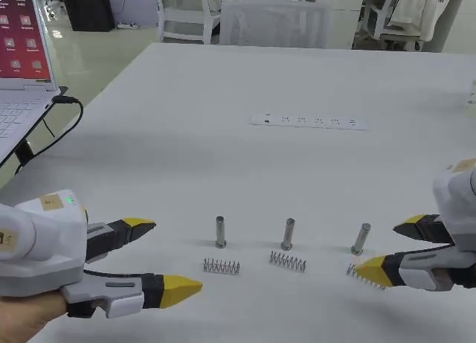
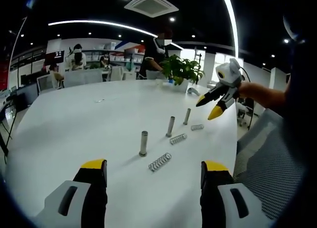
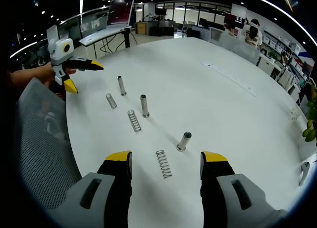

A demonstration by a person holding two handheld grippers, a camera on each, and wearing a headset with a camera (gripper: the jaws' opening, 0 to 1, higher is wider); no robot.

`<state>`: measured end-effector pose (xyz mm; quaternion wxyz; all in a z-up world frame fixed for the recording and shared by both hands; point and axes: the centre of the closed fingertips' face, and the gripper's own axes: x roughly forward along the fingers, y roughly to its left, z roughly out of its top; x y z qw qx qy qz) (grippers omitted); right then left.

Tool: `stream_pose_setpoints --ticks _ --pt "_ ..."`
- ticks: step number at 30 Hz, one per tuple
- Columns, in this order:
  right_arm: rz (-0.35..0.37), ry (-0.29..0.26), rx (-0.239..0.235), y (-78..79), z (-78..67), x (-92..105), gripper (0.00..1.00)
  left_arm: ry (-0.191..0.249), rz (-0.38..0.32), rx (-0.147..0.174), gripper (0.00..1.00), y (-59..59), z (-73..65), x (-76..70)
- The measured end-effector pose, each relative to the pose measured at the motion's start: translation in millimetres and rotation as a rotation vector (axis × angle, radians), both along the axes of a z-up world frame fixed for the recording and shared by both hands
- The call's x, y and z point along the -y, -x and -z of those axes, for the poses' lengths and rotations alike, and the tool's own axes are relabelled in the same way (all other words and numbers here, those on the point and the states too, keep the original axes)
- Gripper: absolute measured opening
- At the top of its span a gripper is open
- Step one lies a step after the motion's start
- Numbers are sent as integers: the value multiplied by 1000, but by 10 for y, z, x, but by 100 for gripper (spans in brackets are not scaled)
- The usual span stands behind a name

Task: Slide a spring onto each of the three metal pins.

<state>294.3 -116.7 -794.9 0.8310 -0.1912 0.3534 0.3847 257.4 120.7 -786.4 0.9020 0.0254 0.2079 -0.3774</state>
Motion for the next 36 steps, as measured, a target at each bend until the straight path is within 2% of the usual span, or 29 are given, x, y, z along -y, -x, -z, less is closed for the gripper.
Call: stream_pose_setpoints --ticks 14,25,36 --pt "-10 6 4 50 -31 7 55 -1 -2 2 73 -5 -15 -5" --pt "-22 18 -16 108 31 22 54 -2 1 0 73 -4 -12 -7" --pt "-30 36 -46 169 141 61 48 0 1 -2 73 4 -8 -7"
